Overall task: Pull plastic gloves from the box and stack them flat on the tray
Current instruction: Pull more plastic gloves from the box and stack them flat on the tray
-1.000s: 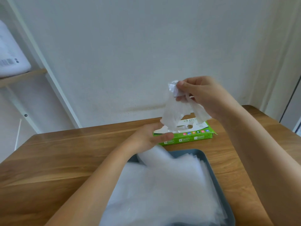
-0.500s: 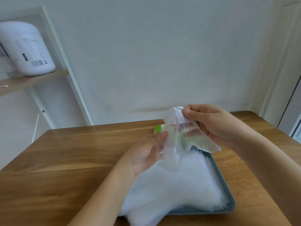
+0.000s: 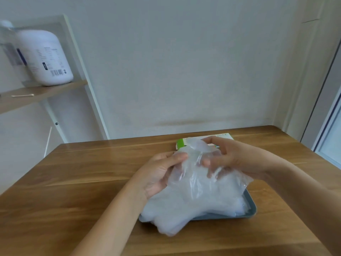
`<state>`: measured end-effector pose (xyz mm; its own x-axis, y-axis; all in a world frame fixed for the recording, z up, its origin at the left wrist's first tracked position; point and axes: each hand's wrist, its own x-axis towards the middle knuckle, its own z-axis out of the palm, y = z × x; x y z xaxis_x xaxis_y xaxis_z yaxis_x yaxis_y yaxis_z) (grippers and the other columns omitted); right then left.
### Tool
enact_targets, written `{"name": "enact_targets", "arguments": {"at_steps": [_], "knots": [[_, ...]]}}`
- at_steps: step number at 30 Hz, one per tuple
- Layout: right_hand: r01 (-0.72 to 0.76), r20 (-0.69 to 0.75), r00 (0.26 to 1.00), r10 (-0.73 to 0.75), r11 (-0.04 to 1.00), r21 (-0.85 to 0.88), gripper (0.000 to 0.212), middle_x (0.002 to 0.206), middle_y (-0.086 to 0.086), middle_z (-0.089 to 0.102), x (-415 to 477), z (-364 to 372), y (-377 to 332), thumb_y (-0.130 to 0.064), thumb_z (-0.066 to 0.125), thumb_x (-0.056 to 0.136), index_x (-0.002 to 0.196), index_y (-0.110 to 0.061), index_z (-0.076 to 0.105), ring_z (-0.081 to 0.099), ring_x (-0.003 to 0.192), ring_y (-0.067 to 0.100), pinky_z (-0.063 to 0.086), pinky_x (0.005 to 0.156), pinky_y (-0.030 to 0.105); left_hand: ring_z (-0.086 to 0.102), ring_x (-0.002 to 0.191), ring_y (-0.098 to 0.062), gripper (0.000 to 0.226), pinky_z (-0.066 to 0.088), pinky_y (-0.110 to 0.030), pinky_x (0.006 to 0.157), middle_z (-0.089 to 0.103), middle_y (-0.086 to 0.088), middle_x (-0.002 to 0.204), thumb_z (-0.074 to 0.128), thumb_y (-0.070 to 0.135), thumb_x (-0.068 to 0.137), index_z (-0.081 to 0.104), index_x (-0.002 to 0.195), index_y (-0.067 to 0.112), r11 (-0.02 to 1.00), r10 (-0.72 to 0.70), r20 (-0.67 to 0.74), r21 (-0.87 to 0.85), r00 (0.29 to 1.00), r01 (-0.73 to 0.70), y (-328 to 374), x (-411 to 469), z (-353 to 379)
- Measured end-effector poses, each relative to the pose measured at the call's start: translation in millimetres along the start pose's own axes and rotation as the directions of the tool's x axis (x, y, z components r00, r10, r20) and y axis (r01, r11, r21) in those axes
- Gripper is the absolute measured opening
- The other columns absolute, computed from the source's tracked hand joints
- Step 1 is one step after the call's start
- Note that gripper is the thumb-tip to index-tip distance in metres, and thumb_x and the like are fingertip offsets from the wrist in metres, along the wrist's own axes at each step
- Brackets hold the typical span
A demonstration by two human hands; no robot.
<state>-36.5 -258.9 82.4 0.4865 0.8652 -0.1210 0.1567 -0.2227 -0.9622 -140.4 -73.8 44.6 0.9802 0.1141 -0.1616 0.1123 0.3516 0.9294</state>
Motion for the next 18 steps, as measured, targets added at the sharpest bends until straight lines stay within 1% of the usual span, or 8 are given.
{"name": "enact_targets", "arguments": {"at_steps": [2, 4, 6, 8, 11, 13, 16, 18], "knots": [[-0.034, -0.018, 0.999, 0.033, 0.998, -0.047, 0.047, 0.093, 0.010, 0.072, -6, 0, 0, -0.005, 0.072, 0.080, 0.122, -0.017, 0.054, 0.068, 0.075, 0.021, 0.054, 0.065, 0.022, 0.062, 0.066, -0.017, 0.019, 0.055, -0.025, 0.059, 0.065, -0.011, 0.075, 0.071, 0.020, 0.074, 0.068, 0.087, 0.008, 0.990, 0.074, -0.059, 0.126, 0.996, -0.066, 6, -9, -2], [-0.042, -0.095, 0.995, 0.044, 0.999, 0.019, 0.037, 0.090, 0.012, 0.072, -10, -2, 0, 0.002, 0.064, 0.085, 0.119, -0.010, 0.057, 0.067, 0.070, 0.020, 0.055, 0.063, 0.023, 0.048, 0.059, -0.015, 0.020, 0.045, -0.018, 0.051, 0.050, -0.007, 0.064, 0.071, 0.026, 0.075, 0.065, 0.086, 0.010, 0.944, 0.170, -0.116, 0.306, 0.979, -0.127, 12, -18, -4], [-0.057, -0.184, 0.981, 0.066, 0.997, 0.052, 0.025, 0.091, 0.014, 0.073, -13, -3, 0, -0.002, 0.060, 0.089, 0.114, -0.007, 0.060, 0.067, 0.070, 0.021, 0.058, 0.066, 0.026, 0.039, 0.049, -0.009, 0.016, 0.039, -0.015, 0.047, 0.044, 0.002, 0.053, 0.070, 0.022, 0.082, 0.062, 0.086, 0.009, 0.908, 0.231, -0.160, 0.389, 0.960, -0.154, 16, -25, -6], [-0.070, -0.244, 0.967, 0.077, 0.997, 0.037, 0.017, 0.089, 0.015, 0.073, -16, -3, -1, -0.015, 0.057, 0.094, 0.106, -0.006, 0.065, 0.068, 0.070, 0.021, 0.059, 0.068, 0.028, 0.041, 0.042, -0.004, 0.012, 0.038, -0.014, 0.046, 0.048, 0.009, 0.049, 0.068, 0.019, 0.085, 0.061, 0.081, 0.010, 0.879, 0.270, -0.177, 0.445, 0.946, -0.168, 20, -32, -8], [-0.038, -0.299, 0.952, 0.067, 0.994, 0.101, 0.029, 0.080, 0.014, 0.071, -15, 1, -4, -0.023, 0.053, 0.096, 0.096, 0.001, 0.069, 0.067, 0.063, 0.016, 0.055, 0.059, 0.021, 0.047, 0.045, -0.004, 0.013, 0.039, -0.013, 0.045, 0.053, 0.009, 0.050, 0.067, 0.016, 0.087, 0.060, 0.082, 0.007, 0.853, 0.281, -0.164, 0.495, 0.946, -0.168, 24, -43, -7], [0.020, -0.350, 0.937, 0.012, 0.996, 0.088, 0.028, 0.071, 0.009, 0.067, -15, 5, -8, -0.021, 0.054, 0.095, 0.090, 0.002, 0.069, 0.063, 0.058, 0.011, 0.051, 0.055, 0.016, 0.050, 0.044, -0.004, 0.012, 0.040, -0.013, 0.046, 0.055, 0.008, 0.050, 0.067, 0.016, 0.088, 0.061, 0.083, 0.005, 0.837, 0.227, -0.164, 0.537, 0.960, -0.106, 26, -48, -8], [0.102, -0.408, 0.905, -0.122, 0.992, -0.069, 0.024, 0.061, 0.002, 0.061, -13, 9, -20, -0.017, 0.054, 0.096, 0.082, -0.001, 0.067, 0.055, 0.052, 0.011, 0.049, 0.053, 0.015, 0.060, 0.061, -0.005, 0.018, 0.047, -0.015, 0.056, 0.066, 0.003, 0.074, 0.070, 0.023, 0.087, 0.066, 0.099, 0.010, 0.803, 0.143, -0.240, 0.596, 0.960, 0.029, 27, -51, -12], [0.102, -0.409, 0.875, -0.261, 0.923, -0.371, 0.022, 0.053, -0.003, 0.055, -13, 11, -32, -0.018, 0.057, 0.094, 0.080, -0.006, 0.068, 0.046, 0.045, 0.007, 0.042, 0.048, 0.015, 0.064, 0.096, -0.009, 0.050, 0.048, -0.020, 0.074, 0.066, 0.003, 0.114, 0.073, 0.031, 0.084, 0.055, 0.129, 0.022, 0.738, 0.149, -0.297, 0.668, 0.943, 0.094, 29, -51, -20]]}}
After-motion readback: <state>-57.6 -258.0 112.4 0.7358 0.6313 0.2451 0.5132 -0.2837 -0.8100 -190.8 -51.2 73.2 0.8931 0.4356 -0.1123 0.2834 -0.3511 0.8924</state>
